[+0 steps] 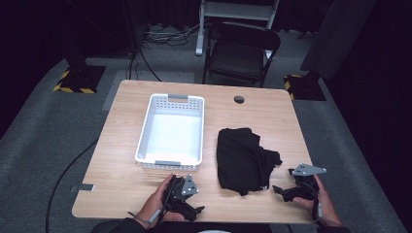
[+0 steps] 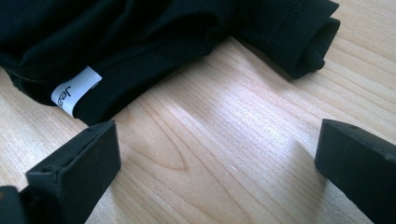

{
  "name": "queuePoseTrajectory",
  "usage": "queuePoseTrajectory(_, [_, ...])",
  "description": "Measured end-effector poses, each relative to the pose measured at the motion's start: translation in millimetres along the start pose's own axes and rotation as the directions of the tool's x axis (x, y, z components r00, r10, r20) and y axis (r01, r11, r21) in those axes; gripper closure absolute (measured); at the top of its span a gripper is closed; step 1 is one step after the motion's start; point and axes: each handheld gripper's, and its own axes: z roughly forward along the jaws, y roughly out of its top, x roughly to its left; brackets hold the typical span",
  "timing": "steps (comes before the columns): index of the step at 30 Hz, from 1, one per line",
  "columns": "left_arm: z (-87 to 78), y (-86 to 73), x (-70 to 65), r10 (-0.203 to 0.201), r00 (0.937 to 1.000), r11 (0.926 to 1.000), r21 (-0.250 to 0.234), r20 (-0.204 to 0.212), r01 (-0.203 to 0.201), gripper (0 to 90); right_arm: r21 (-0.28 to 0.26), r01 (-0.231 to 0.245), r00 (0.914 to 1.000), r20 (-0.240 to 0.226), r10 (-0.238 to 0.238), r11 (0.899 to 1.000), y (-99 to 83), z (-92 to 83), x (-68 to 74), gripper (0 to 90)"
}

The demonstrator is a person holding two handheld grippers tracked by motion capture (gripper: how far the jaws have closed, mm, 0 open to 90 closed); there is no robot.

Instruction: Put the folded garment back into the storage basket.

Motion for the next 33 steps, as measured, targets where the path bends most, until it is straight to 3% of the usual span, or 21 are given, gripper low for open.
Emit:
queuePoseTrajectory(5, [5.0, 9.4, -4.8, 0.015, 0.9998, 0.9999, -0.002, 0.015, -0.015, 4.5, 0.029, 0.006, 1.0, -0.003, -0.006, 1.0, 3.0, -0.7, 1.4, 1.1])
queuePoseTrajectory(17, [19.7, 34.1, -18.3, 0.081, 0.9967, 0.9967, -0.004, -0.008, -0.081, 4.5, 0.035, 0.006, 1.0, -0.005, -0.006, 0.999, 3.9, 0.0, 2.0, 0.4])
queuePoseTrajectory(25, [25.9, 42.6, -18.5, 0.073, 0.9972, 0.9971, -0.02, -0.016, -0.073, 6.0, 0.063, 0.027, 0.9996, -0.001, -0.027, 0.998, 7.7, -0.9, 4.7, 1.3])
queuePoseTrajectory(33, [31.2, 50.4, -21.8, 0.098, 0.9943, 0.9948, -0.024, -0.042, -0.099, 9.5, 0.051, 0.039, 0.9992, 0.009, -0.04, 0.998, 15.6, -4.1, 6.2, 2.4])
